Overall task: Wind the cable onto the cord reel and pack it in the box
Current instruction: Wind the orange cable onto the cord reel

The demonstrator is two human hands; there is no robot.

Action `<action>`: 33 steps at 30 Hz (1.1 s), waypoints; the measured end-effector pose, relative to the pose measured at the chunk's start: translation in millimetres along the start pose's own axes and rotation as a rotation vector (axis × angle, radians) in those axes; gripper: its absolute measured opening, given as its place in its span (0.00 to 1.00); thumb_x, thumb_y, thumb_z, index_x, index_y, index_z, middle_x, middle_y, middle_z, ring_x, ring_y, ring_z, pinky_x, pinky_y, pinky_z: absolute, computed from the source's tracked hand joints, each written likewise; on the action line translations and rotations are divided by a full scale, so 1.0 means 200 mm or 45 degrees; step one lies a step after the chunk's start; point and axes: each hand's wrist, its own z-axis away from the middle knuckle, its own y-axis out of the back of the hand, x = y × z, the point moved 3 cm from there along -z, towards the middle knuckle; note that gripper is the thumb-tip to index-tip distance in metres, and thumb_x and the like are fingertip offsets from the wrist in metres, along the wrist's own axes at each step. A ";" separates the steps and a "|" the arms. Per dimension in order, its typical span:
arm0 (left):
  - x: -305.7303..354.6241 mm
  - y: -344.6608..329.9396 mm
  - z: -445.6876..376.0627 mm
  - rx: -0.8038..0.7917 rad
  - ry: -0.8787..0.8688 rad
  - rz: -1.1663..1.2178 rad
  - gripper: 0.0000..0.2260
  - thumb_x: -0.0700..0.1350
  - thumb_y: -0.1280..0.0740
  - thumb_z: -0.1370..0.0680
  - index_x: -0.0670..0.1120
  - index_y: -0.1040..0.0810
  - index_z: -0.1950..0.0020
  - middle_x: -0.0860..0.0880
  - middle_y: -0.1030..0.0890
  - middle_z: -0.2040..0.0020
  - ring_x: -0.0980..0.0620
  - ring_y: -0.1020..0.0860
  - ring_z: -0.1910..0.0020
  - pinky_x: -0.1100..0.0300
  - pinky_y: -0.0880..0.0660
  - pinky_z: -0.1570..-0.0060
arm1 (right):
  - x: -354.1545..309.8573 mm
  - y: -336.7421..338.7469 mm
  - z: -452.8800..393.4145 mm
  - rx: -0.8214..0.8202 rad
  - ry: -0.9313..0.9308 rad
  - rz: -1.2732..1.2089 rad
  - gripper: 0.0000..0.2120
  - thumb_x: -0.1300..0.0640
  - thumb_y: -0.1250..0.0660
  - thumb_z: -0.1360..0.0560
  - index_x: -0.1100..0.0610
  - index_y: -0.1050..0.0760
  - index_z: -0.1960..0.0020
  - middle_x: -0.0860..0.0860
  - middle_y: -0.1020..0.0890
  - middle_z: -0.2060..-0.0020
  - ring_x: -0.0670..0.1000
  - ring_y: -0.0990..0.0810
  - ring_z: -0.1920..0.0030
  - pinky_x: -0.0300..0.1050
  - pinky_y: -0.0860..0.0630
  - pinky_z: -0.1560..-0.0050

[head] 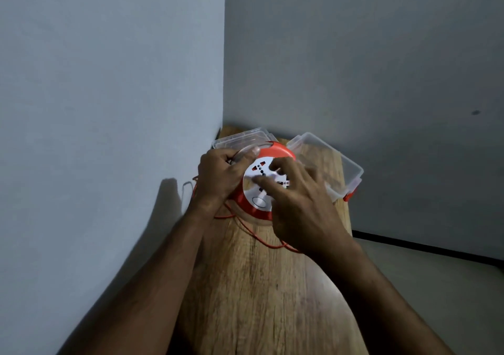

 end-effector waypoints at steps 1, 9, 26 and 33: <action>0.00 -0.01 0.01 -0.002 -0.014 0.003 0.18 0.61 0.29 0.23 0.46 0.13 0.58 0.53 0.15 0.65 0.56 0.17 0.66 0.57 0.18 0.64 | 0.01 -0.03 0.00 -0.096 0.025 0.067 0.32 0.57 0.21 0.34 0.51 0.25 0.31 0.59 0.27 0.35 0.62 0.27 0.34 0.64 0.28 0.41; 0.04 -0.03 0.03 -0.045 -0.074 -0.018 0.18 0.60 0.28 0.23 0.46 0.14 0.62 0.51 0.17 0.69 0.53 0.19 0.68 0.57 0.25 0.68 | 0.03 -0.08 -0.02 -0.191 0.015 0.080 0.33 0.50 0.18 0.36 0.47 0.23 0.33 0.57 0.28 0.37 0.60 0.27 0.36 0.62 0.28 0.42; 0.04 -0.03 0.04 0.020 -0.021 -0.005 0.17 0.60 0.28 0.23 0.47 0.13 0.58 0.55 0.16 0.66 0.57 0.18 0.67 0.61 0.21 0.66 | 0.02 -0.08 -0.01 0.242 -0.575 -0.348 0.22 0.45 0.26 0.26 0.58 0.21 0.39 0.56 0.15 0.47 0.54 0.15 0.53 0.45 0.18 0.52; 0.02 0.00 0.00 -0.032 -0.001 -0.013 0.18 0.61 0.29 0.23 0.47 0.13 0.55 0.54 0.15 0.64 0.56 0.17 0.65 0.61 0.20 0.63 | 0.02 -0.06 0.00 -0.066 0.043 0.005 0.32 0.54 0.18 0.34 0.53 0.26 0.33 0.59 0.26 0.34 0.63 0.27 0.33 0.66 0.26 0.39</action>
